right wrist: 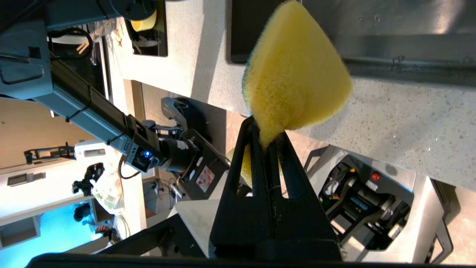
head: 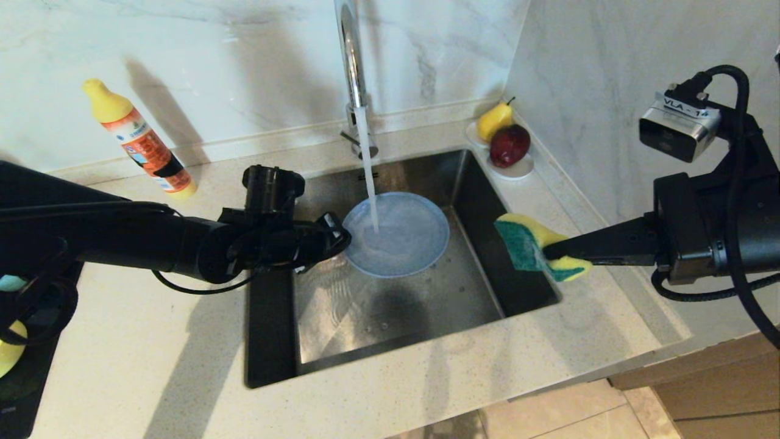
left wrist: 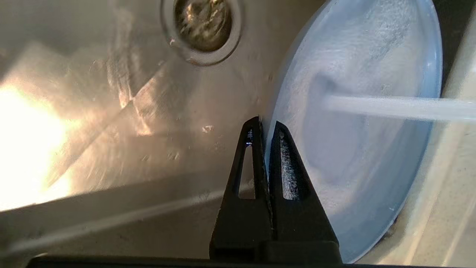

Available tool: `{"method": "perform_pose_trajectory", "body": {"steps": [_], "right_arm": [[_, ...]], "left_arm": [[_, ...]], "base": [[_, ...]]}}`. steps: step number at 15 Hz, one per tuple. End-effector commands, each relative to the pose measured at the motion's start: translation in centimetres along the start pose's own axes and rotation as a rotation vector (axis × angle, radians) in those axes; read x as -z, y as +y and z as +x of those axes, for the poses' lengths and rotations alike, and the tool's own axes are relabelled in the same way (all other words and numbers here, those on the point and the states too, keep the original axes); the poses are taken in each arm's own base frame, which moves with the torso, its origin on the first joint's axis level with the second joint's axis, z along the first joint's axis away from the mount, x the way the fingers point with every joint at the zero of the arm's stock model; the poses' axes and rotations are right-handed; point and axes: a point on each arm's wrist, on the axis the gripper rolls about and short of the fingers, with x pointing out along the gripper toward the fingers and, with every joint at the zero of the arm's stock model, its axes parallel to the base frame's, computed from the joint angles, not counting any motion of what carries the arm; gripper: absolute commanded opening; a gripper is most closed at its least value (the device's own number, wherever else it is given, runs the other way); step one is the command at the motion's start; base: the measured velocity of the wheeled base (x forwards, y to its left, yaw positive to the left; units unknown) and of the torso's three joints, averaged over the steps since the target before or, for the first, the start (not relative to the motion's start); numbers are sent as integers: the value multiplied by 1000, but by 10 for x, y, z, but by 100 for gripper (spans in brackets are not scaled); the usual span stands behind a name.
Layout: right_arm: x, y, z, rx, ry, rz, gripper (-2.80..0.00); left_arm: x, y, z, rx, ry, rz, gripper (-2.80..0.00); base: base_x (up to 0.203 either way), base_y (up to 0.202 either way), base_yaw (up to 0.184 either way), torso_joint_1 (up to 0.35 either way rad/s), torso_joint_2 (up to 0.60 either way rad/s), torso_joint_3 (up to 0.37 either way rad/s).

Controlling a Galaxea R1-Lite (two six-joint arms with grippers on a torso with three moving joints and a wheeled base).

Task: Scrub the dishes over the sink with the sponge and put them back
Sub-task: Rinse the plate

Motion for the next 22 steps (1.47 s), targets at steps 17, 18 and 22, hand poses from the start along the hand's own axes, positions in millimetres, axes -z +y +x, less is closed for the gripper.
{"method": "perform_pose_trajectory", "body": {"steps": [17, 18, 22], "right_arm": [[30, -12, 0, 25, 79, 44, -280], [33, -15, 1, 34, 91, 53, -280], [43, -21, 2, 50, 116, 69, -280]], "left_arm": [[-40, 5, -109, -329, -405, 384, -280], [-40, 8, -114, -348, -451, 433, -280], [-40, 15, -131, -361, -687, 646, -280]], "base": [[0, 0, 0, 0, 0, 0], [0, 0, 0, 0, 0, 0], [0, 0, 0, 0, 0, 0]]}}
